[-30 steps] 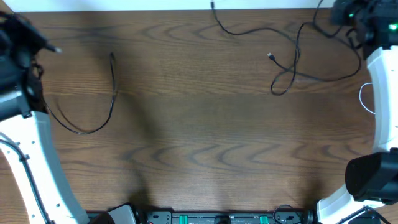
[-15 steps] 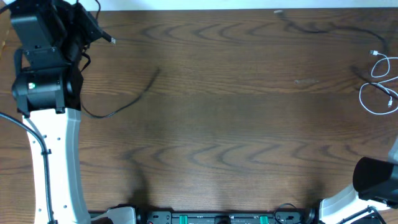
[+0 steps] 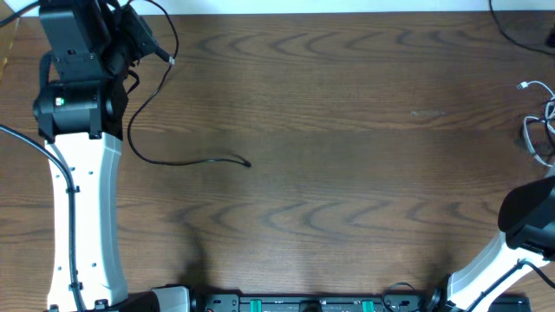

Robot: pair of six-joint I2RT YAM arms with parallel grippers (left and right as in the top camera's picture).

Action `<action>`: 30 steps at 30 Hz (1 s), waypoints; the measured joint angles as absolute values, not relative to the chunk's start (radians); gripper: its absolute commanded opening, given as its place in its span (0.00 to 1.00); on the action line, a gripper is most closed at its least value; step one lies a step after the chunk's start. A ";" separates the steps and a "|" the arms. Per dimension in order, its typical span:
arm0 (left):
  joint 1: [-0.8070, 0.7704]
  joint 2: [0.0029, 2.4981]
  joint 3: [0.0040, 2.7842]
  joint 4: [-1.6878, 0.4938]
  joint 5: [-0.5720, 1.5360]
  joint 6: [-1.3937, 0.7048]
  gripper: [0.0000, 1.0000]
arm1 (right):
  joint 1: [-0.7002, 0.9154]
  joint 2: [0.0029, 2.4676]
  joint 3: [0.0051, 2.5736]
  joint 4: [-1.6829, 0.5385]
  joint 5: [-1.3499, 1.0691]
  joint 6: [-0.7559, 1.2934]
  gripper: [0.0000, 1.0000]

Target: Untangle cables

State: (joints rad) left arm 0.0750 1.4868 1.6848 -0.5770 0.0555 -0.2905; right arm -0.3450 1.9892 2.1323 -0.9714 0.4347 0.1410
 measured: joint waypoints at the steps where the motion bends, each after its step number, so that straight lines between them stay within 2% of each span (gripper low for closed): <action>1: 0.071 1.487 1.685 -0.579 0.056 -0.290 0.08 | -0.344 1.985 2.132 -0.971 0.377 0.119 0.99; 7: 0.024 1.487 1.685 -0.584 0.141 -0.291 0.07 | -0.293 1.974 2.132 -1.003 -0.167 -0.080 0.99; 12: -0.008 1.487 1.685 -0.593 0.329 -0.352 0.07 | -0.138 1.975 2.132 -0.952 -0.526 -0.162 0.99; 21: -0.009 1.487 1.684 -0.397 0.688 -0.546 0.07 | 0.136 2.073 2.133 -0.822 -0.759 -0.205 0.99; 30: -0.009 1.487 1.684 -0.278 0.838 -0.716 0.08 | 0.247 2.202 2.132 -0.677 -0.881 -0.216 0.99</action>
